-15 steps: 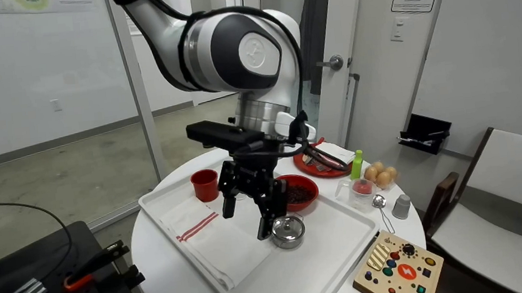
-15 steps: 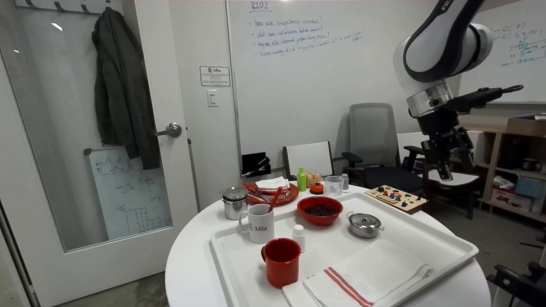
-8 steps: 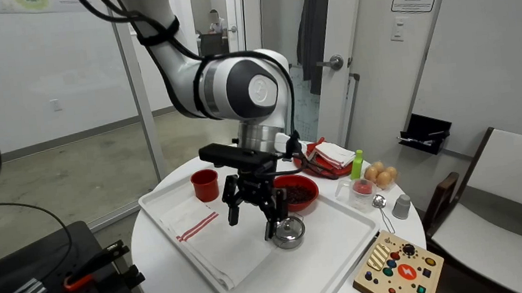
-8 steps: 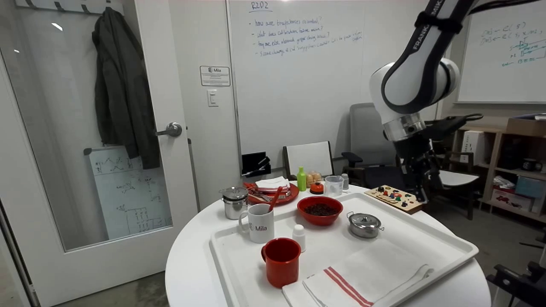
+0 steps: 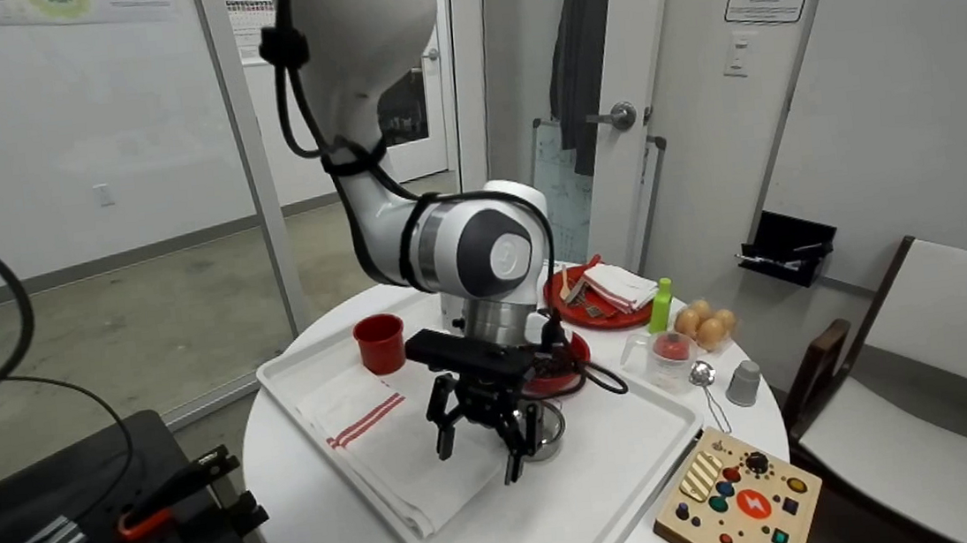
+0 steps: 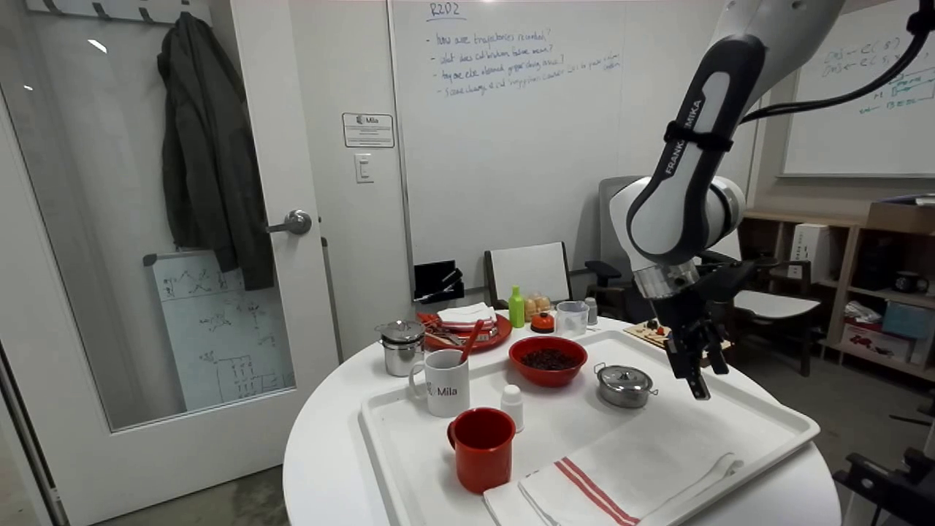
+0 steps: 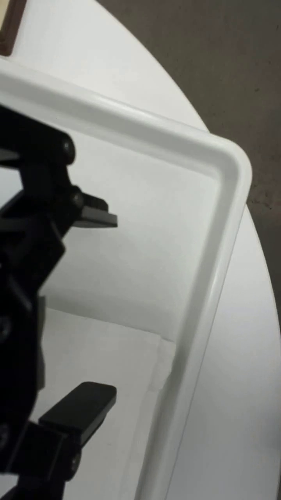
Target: Fold the white and red towel from right to left
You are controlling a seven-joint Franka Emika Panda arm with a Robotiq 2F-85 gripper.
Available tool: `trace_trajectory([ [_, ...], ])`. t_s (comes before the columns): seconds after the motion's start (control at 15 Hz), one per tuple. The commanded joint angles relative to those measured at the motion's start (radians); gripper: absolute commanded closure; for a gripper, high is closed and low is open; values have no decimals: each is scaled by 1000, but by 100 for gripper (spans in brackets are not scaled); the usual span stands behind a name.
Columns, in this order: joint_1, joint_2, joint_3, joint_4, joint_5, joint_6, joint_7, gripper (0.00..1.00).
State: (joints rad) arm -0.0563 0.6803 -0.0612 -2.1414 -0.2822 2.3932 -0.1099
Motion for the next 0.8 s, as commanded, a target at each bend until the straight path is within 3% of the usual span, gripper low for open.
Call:
trace_trajectory([
  [0.0,-40,102,25,92,50,-3,-72,0],
  [0.73,-87,200,73,215,204,-110,-86,0],
])
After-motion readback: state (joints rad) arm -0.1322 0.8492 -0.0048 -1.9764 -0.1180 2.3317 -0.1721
